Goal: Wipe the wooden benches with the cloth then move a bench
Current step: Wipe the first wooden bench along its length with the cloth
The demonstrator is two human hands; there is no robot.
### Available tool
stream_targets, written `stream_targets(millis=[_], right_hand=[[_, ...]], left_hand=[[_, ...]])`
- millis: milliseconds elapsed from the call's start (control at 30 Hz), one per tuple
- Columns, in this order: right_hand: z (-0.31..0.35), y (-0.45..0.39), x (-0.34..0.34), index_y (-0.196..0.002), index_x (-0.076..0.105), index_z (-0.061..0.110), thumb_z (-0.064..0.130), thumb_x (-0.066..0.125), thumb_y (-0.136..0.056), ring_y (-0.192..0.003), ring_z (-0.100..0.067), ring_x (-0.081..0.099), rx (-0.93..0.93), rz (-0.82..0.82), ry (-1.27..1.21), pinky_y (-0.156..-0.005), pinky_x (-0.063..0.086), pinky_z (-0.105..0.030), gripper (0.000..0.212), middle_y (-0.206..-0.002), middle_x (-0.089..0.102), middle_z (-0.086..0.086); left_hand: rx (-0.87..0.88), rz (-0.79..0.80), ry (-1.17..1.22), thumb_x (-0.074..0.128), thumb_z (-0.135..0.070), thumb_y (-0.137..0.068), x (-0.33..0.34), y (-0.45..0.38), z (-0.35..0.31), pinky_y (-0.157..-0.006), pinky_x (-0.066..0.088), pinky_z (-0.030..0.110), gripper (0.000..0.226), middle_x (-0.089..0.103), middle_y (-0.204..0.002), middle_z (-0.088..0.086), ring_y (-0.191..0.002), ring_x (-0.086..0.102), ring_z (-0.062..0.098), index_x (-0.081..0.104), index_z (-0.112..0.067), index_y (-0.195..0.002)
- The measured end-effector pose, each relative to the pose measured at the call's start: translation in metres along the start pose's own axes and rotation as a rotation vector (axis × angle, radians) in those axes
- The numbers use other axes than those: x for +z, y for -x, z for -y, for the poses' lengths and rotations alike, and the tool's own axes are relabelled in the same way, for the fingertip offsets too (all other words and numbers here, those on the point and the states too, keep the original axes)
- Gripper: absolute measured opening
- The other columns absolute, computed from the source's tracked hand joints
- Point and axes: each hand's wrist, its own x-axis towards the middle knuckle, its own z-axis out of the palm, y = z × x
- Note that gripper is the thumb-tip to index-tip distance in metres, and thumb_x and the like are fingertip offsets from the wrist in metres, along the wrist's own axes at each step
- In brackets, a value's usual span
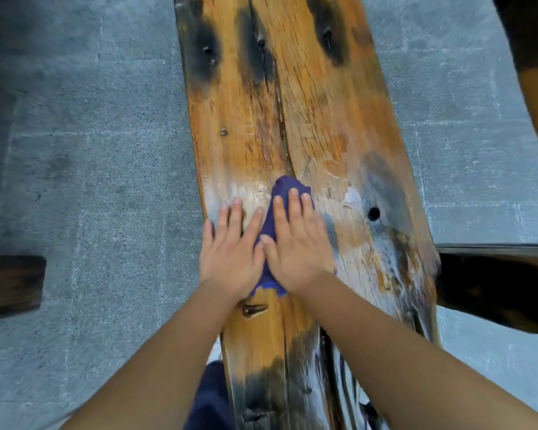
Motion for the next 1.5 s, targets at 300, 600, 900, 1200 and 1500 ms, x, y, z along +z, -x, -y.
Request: stream_targets(millis=[300,600,900,1200,1500], right_hand=[[0.106,-0.057,0.017,-0.151,0.028,0.028,0.053,0.038,-0.089,-0.148,-0.029,0.004,-0.307,-0.003,0.028,-0.118,0.01,-0.048,0.068,-0.162,0.015,-0.009],[0.068,-0.072,-0.003,-0.153,0.017,0.022,0.038,0.029,-0.092,-0.147,-0.03,0.01,-0.326,0.024,0.013,-0.113,0.027,-0.046,0.064,-0.16,0.02,-0.006],[-0.09,-0.024,-0.048,-0.14,0.051,0.024,0.041,0.056,-0.088,-0.117,-0.037,0.051,-0.28,-0.067,0.098,-0.089,0.048,-0.046,0.056,-0.153,0.038,-0.012],[-0.116,0.002,-0.067,-0.138,0.044,0.006,0.035,0.059,-0.089,-0.122,-0.029,0.049,0.437,-0.261,-0.523,-0.102,0.034,-0.031,0.059,-0.133,0.054,-0.014],[-0.112,0.017,-0.088,-0.087,0.054,0.024,0.008,0.07,-0.079,-0.074,-0.002,0.051,0.446,-0.229,-0.759,-0.063,0.033,-0.017,0.024,-0.076,0.058,0.011]], left_hand=[[-0.313,-0.204,0.999,0.032,-0.024,-0.087,-0.004,0.005,0.09,-0.122,0.009,0.032,0.063,0.015,-0.158,-0.008,-0.149,0.007,0.01,0.029,-0.02,-0.15],[0.068,-0.178,0.764,0.036,-0.056,-0.091,-0.022,-0.038,0.042,-0.12,0.004,0.031,0.076,0.007,-0.162,0.0,-0.15,0.001,0.016,0.017,-0.019,-0.154],[0.285,0.035,0.137,0.019,-0.06,-0.095,-0.025,-0.09,-0.025,-0.114,0.007,0.052,0.069,-0.002,-0.164,0.002,-0.15,-0.007,0.02,0.008,-0.027,-0.154],[0.223,0.097,0.622,0.055,-0.038,-0.084,-0.036,-0.103,-0.12,-0.107,0.026,0.046,0.073,0.043,-0.146,-0.004,-0.134,0.034,0.022,0.026,-0.024,-0.149],[0.324,0.109,0.951,0.075,-0.014,-0.075,-0.068,-0.1,-0.107,-0.088,0.041,0.02,0.026,0.052,-0.102,-0.02,-0.111,0.054,0.007,0.053,-0.028,-0.077]])
